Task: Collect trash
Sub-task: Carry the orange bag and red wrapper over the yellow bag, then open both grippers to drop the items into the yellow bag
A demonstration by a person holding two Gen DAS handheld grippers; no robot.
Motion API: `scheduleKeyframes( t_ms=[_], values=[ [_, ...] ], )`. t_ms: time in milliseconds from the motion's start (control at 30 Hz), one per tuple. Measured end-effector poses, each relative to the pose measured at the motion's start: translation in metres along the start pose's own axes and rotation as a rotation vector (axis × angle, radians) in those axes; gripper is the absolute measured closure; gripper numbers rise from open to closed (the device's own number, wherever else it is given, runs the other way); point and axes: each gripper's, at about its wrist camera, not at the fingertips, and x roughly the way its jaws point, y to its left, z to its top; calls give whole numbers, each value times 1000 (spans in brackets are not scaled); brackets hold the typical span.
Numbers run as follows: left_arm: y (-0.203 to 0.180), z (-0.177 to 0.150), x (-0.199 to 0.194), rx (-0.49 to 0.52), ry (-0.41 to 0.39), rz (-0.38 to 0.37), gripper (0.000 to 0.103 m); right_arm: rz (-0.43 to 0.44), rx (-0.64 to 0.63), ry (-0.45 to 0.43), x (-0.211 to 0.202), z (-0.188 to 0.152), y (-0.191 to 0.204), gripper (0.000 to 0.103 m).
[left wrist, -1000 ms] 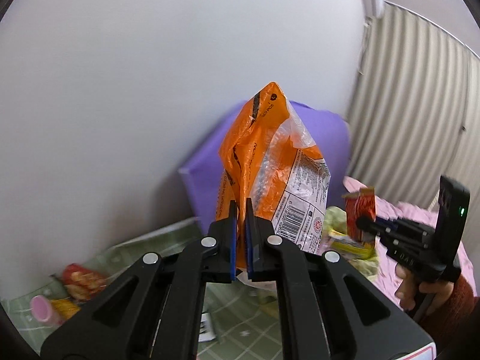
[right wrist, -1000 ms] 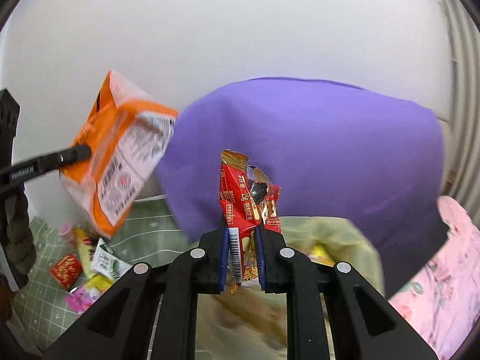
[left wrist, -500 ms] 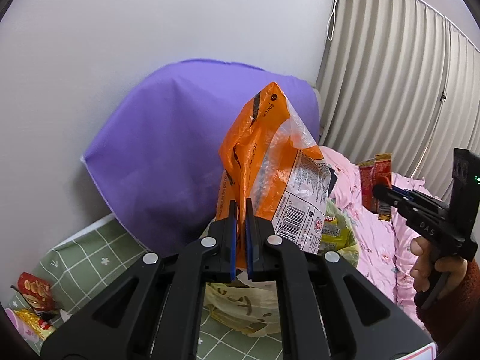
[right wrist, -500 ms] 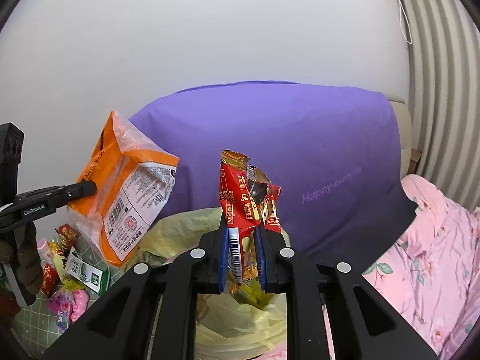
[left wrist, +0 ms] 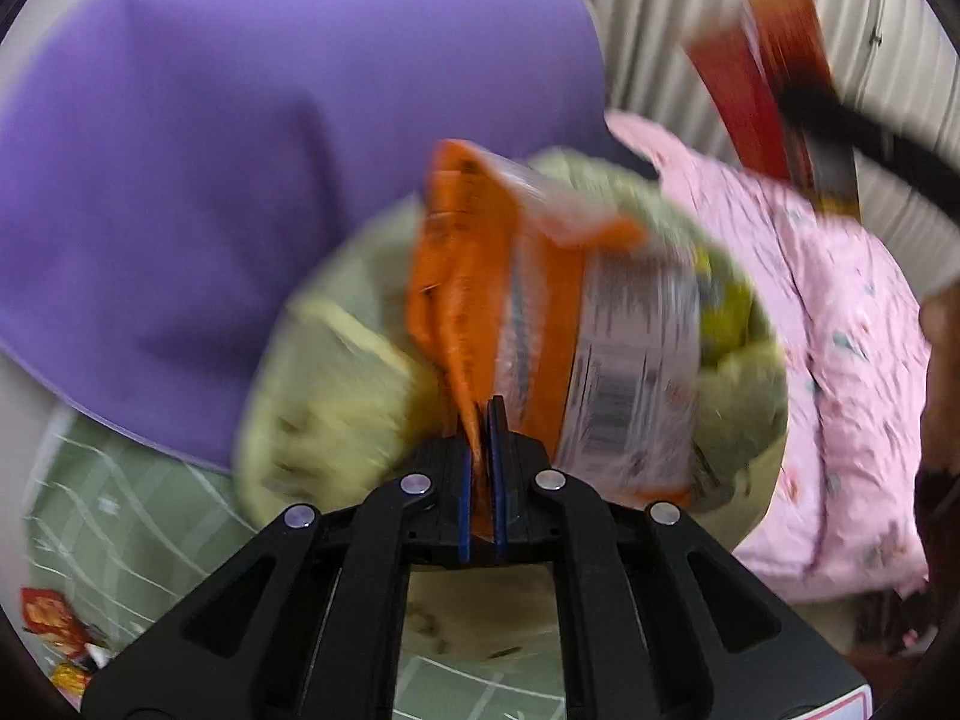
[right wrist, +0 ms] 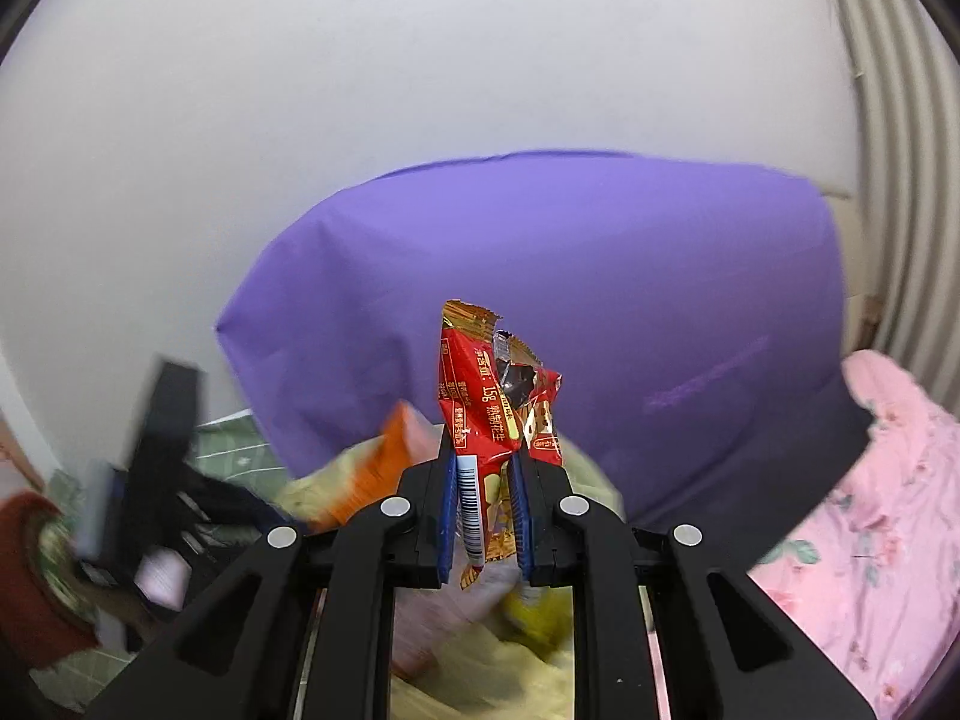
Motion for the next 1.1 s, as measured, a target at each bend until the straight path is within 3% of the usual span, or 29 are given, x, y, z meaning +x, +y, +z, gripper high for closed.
scheduleKeyframes(
  t_ms=[133, 267, 333, 633, 967, 1100],
  values=[
    [5, -3, 8, -18, -2, -27, 98, 70, -6, 130, 56, -13, -1, 87],
    [22, 1, 6, -62, -32, -26, 98, 49, -29, 285, 98, -43, -7, 87],
    [27, 4, 9, -75, -40, -25, 98, 48, -33, 317, 102, -54, -10, 87],
    [23, 26, 25, -26, -39, -20, 98, 2, -43, 355, 95, -58, -22, 87],
    [32, 7, 8, -93, -89, -65, 98, -34, -83, 327, 85, -58, -11, 87],
    [46, 1, -9, -137, -104, -118, 84, -32, -68, 302, 79, -55, -9, 85]
  ],
)
